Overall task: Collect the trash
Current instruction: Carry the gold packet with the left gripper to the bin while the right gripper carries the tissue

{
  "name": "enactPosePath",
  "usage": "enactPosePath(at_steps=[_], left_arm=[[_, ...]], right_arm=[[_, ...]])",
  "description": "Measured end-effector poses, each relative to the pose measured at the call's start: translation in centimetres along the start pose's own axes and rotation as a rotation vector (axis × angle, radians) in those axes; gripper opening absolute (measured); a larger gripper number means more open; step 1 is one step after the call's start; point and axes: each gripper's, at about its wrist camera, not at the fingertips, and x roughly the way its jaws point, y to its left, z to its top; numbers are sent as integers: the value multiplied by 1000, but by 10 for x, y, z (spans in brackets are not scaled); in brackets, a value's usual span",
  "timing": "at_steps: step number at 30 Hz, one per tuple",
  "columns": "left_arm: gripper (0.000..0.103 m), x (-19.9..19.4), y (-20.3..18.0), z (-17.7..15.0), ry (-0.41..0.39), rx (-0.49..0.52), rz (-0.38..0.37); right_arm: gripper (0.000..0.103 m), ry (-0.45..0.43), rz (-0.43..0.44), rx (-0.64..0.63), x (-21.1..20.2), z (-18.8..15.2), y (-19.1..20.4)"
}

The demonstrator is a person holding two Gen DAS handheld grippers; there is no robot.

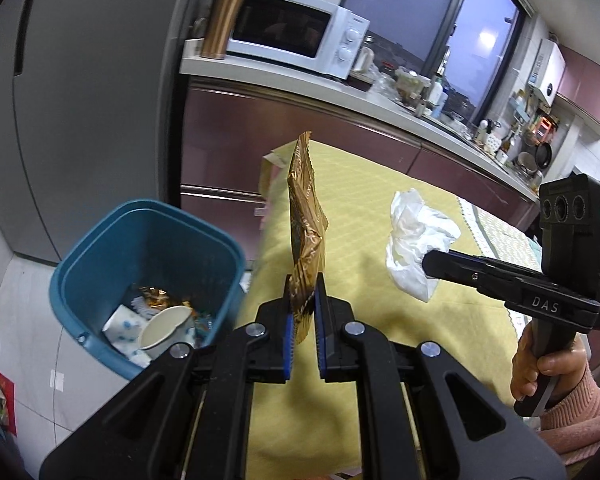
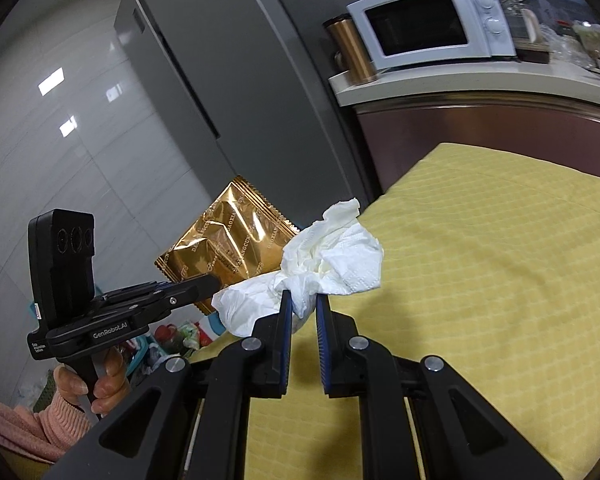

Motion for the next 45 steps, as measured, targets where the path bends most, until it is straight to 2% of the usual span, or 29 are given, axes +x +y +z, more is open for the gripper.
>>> enactPosePath(at_steps=[16,45], left_arm=[[9,-7,67,-3,-7,-103,116],[9,26,115,-19,55,-195,179]], right_arm=[[10,118,63,-98,60,13,40],[11,321,27,-178,146,18,70]])
